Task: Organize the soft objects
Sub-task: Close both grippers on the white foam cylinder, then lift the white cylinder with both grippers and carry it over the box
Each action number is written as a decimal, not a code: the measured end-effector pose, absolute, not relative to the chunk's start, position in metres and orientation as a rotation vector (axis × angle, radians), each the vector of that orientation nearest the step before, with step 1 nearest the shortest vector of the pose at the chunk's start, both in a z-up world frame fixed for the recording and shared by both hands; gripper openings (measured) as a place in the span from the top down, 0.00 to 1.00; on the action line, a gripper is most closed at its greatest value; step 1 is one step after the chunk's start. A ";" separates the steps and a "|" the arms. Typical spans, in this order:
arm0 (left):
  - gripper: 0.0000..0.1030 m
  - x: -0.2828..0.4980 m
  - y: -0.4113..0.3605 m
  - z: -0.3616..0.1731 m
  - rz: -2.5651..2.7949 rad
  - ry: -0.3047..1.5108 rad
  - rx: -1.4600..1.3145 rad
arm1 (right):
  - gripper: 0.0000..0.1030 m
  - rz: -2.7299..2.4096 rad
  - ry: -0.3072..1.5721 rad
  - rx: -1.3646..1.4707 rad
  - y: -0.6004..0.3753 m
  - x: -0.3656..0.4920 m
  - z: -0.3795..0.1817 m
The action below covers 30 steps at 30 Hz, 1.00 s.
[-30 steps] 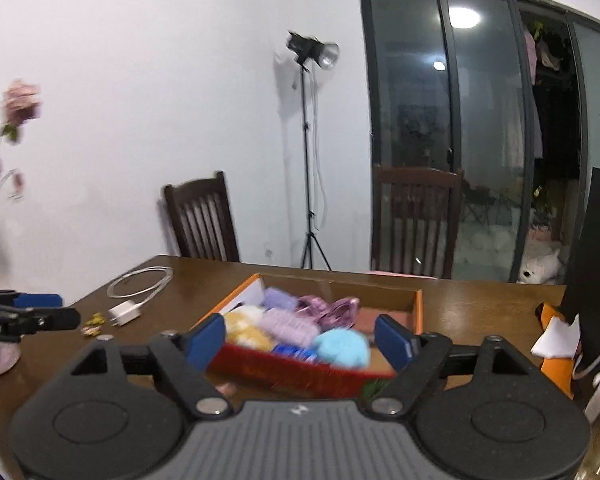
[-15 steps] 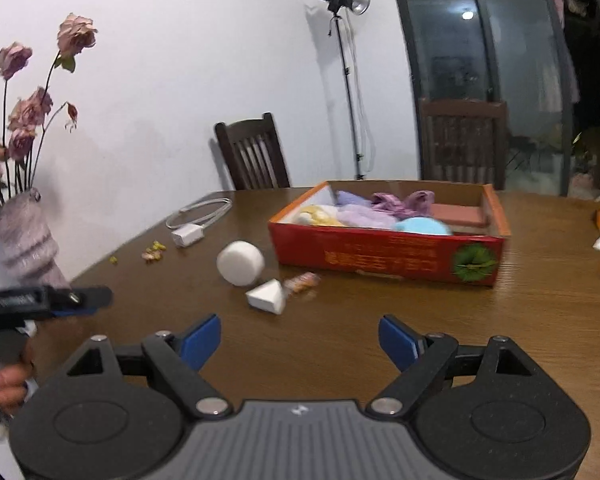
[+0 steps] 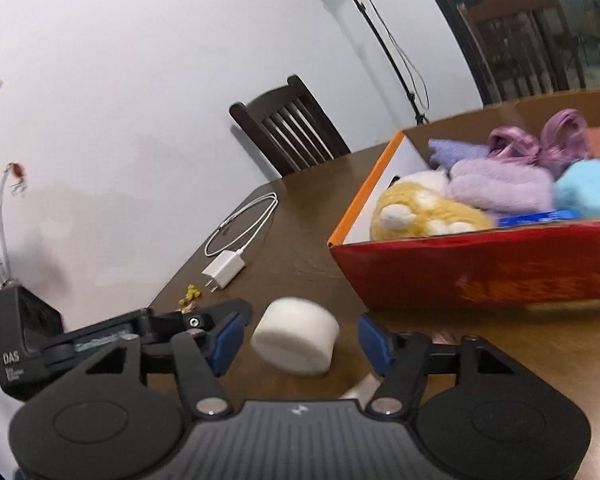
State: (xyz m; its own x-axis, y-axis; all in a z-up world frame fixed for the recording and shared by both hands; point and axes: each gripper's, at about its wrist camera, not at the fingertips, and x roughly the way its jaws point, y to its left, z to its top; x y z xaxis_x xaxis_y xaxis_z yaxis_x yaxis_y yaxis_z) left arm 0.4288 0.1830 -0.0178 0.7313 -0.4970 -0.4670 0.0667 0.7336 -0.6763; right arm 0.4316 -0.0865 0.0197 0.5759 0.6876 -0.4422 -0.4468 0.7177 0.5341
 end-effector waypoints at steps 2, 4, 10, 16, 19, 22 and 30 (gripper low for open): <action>0.57 0.427 0.187 -0.022 -0.344 0.681 -0.717 | 0.50 0.716 0.708 0.411 -0.083 0.445 0.009; 0.60 0.424 0.186 -0.022 -0.351 0.668 -0.711 | 0.61 0.773 0.736 0.485 -0.087 0.455 0.002; 0.63 0.424 0.188 -0.021 -0.358 0.663 -0.723 | 0.70 0.809 0.739 0.522 -0.089 0.454 -0.001; 0.63 0.383 0.160 0.022 -0.425 0.555 -0.700 | 0.70 0.800 0.618 0.479 -0.110 0.406 0.045; 0.63 0.360 0.119 0.028 -0.481 0.568 -0.665 | 0.69 0.774 0.602 0.435 -0.147 0.366 0.061; 0.63 0.347 0.072 0.019 -0.553 0.626 -0.622 | 0.69 0.708 0.619 0.398 -0.191 0.328 0.061; 0.63 0.321 -0.021 -0.008 -0.628 0.694 -0.489 | 0.71 0.559 0.629 0.433 -0.272 0.259 0.031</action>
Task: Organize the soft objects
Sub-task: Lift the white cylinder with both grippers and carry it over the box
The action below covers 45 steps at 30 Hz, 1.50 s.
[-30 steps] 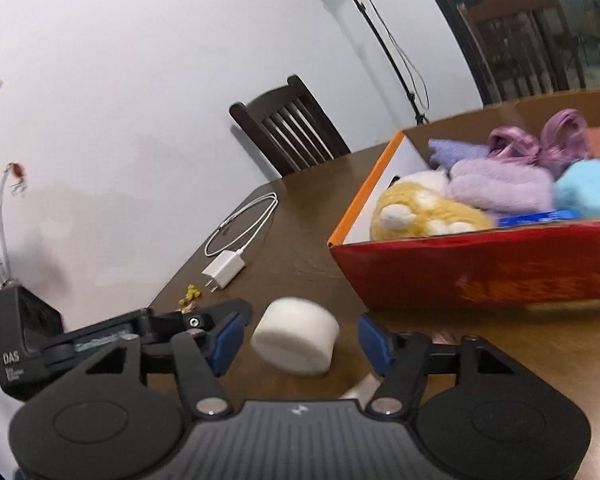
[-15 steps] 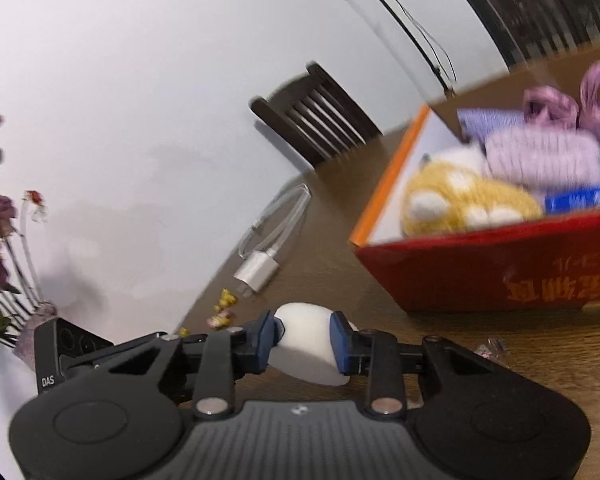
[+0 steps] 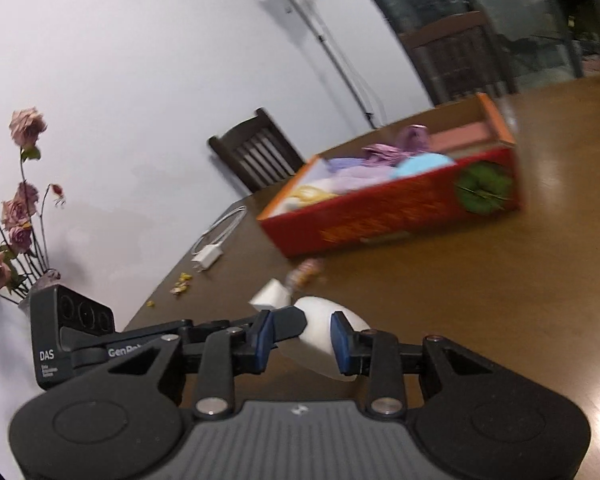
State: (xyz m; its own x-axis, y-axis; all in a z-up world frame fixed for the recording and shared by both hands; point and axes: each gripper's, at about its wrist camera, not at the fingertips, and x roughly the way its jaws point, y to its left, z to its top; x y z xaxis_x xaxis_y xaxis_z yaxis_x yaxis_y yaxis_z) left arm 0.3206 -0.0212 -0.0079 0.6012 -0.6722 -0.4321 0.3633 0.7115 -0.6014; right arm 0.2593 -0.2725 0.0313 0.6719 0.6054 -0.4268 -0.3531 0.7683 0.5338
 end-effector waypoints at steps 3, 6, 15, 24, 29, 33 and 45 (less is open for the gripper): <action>0.63 0.293 -0.037 -0.011 -0.606 0.632 -0.363 | 0.75 0.553 0.627 0.411 -0.279 0.237 0.021; 0.62 0.261 -0.035 -0.014 -0.592 0.621 -0.316 | 0.75 0.577 0.638 0.402 -0.281 0.215 0.010; 0.57 0.219 -0.025 -0.002 -0.492 0.611 -0.307 | 0.68 0.539 0.577 0.373 -0.288 0.169 0.017; 0.57 0.244 -0.051 -0.008 -0.492 0.676 -0.279 | 0.68 0.452 0.623 0.380 -0.288 0.195 0.008; 0.62 0.261 -0.048 -0.018 -0.514 0.727 -0.324 | 0.72 0.454 0.660 0.409 -0.289 0.208 -0.007; 0.73 0.269 -0.051 -0.008 -0.559 0.711 -0.339 | 0.77 0.471 0.664 0.442 -0.292 0.223 -0.004; 0.73 0.461 -0.083 0.078 -0.657 0.624 -0.420 | 0.80 0.382 0.446 0.271 -0.311 0.367 0.097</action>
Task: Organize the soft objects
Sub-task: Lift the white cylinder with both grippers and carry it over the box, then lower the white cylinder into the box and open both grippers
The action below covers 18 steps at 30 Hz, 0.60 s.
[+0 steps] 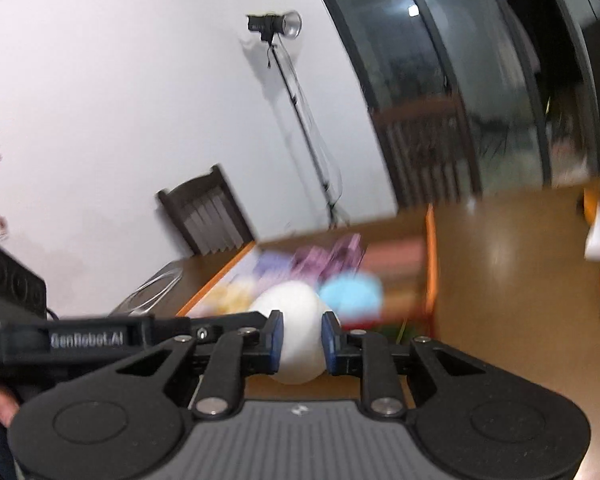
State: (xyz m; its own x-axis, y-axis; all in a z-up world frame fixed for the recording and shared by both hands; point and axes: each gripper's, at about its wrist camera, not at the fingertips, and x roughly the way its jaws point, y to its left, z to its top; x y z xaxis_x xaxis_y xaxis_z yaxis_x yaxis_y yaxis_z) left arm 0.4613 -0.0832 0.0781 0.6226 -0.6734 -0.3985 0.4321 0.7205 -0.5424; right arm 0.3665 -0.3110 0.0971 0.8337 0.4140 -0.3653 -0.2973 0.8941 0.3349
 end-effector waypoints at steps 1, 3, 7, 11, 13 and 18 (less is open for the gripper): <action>0.72 0.485 -0.089 0.077 -0.652 0.645 -0.421 | 0.80 0.369 0.463 0.268 -0.315 0.388 0.099; 0.72 0.520 -0.095 0.067 -0.624 0.709 -0.471 | 0.80 0.350 0.509 0.273 -0.320 0.427 0.095; 0.73 0.566 -0.111 0.042 -0.577 0.782 -0.457 | 0.80 0.319 0.598 0.223 -0.318 0.484 0.076; 0.71 0.588 -0.115 0.020 -0.555 0.812 -0.410 | 0.80 0.277 0.661 0.188 -0.313 0.514 0.053; 0.71 0.592 -0.117 0.017 -0.543 0.821 -0.394 | 0.82 0.263 0.642 0.155 -0.305 0.517 0.049; 0.58 0.577 -0.104 0.034 -0.552 0.764 -0.338 | 0.71 0.274 0.643 0.147 -0.299 0.517 0.050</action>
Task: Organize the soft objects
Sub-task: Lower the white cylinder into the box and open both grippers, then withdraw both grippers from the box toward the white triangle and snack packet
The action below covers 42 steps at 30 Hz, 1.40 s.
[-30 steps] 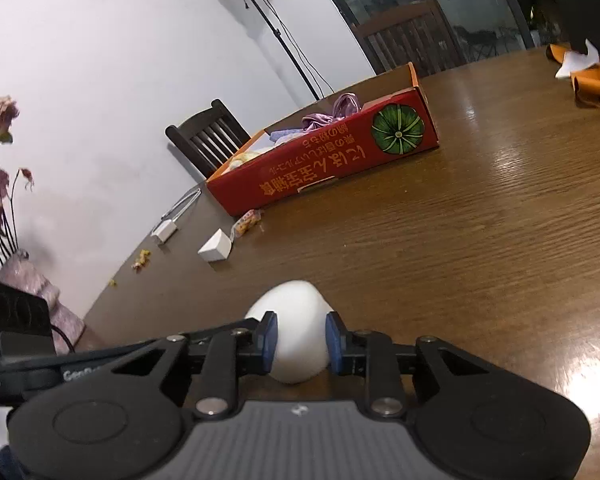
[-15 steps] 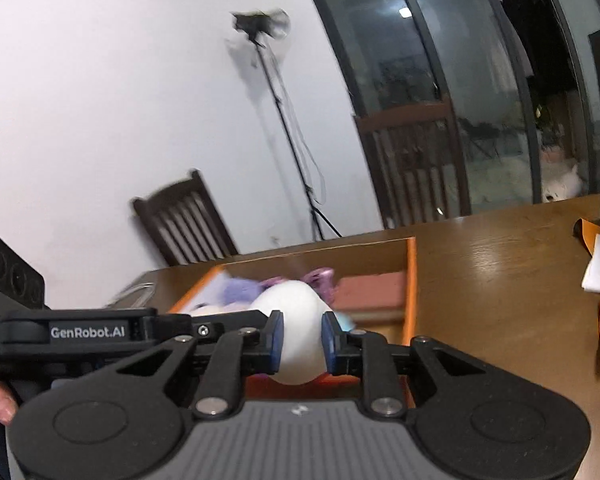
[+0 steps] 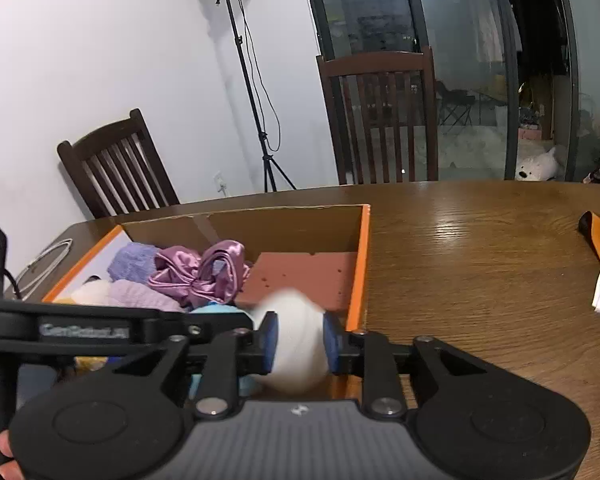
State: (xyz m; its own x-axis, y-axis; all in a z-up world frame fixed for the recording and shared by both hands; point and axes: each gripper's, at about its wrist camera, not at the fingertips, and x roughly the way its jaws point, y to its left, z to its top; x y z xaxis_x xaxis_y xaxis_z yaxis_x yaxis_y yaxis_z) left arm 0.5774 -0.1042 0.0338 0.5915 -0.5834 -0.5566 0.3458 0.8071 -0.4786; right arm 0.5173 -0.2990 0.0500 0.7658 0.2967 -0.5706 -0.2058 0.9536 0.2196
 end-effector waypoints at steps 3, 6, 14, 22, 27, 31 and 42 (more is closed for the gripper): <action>0.55 0.558 -0.092 0.054 -0.542 0.711 -0.279 | 0.65 0.271 0.624 0.141 -0.297 0.508 0.061; 0.49 0.531 -0.078 0.076 -0.523 0.657 -0.200 | 0.64 0.276 0.598 0.140 -0.300 0.491 0.082; 0.30 0.436 -0.025 0.123 -0.401 0.537 0.027 | 0.49 0.259 0.492 0.114 -0.309 0.416 0.145; 0.19 0.338 0.019 0.138 -0.259 0.418 0.097 | 0.32 0.289 0.430 0.122 -0.299 0.337 0.159; 0.08 0.270 0.042 0.124 -0.219 0.358 0.071 | 0.28 0.300 0.413 0.085 -0.289 0.277 0.143; 0.06 0.219 0.057 0.089 -0.177 0.354 0.013 | 0.20 0.340 0.375 0.086 -0.285 0.220 0.117; 0.05 0.186 0.078 0.039 -0.126 0.441 -0.088 | 0.16 0.350 0.473 0.110 -0.266 0.171 0.045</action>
